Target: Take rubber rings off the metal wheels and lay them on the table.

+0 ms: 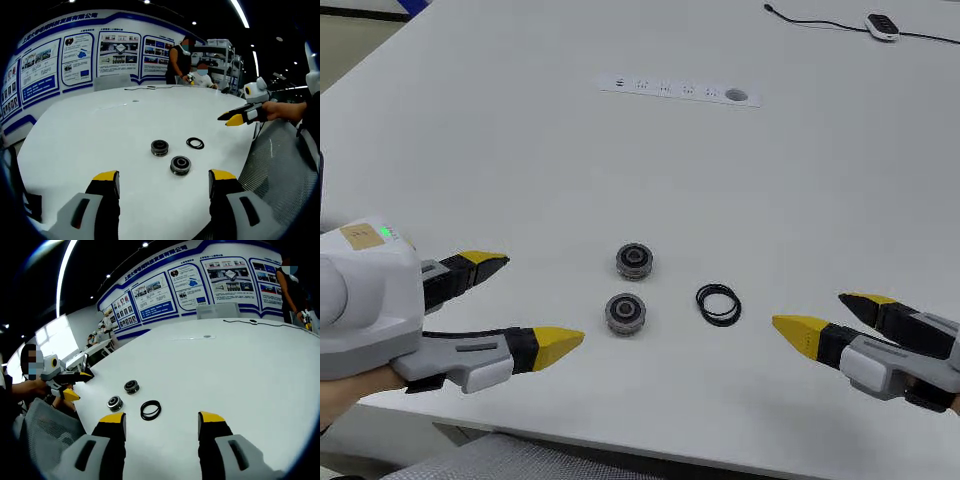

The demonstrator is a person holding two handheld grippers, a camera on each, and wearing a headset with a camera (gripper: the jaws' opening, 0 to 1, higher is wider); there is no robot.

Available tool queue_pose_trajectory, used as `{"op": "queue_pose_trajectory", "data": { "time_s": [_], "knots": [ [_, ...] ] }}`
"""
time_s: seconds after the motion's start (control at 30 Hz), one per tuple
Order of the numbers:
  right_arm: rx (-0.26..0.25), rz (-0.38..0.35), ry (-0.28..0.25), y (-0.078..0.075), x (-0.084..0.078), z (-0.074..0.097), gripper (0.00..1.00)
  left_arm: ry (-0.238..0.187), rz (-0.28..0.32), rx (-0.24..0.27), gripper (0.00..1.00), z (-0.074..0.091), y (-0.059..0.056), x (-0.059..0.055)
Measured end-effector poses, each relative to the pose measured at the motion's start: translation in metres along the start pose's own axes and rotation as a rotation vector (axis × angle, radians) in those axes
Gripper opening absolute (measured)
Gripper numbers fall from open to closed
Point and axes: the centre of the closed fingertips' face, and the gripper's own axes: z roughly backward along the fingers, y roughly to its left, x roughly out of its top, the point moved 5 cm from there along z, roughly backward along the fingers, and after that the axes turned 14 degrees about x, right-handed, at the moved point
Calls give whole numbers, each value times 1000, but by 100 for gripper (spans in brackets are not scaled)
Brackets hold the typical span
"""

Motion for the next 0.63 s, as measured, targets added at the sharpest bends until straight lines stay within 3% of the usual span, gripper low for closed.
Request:
{"op": "queue_pose_trajectory", "data": {
  "time_s": [0.63],
  "knots": [
    [0,-36,-32,-1,0,4,60,19,-10,-21,75,-1,-3,0]
  ]
}}
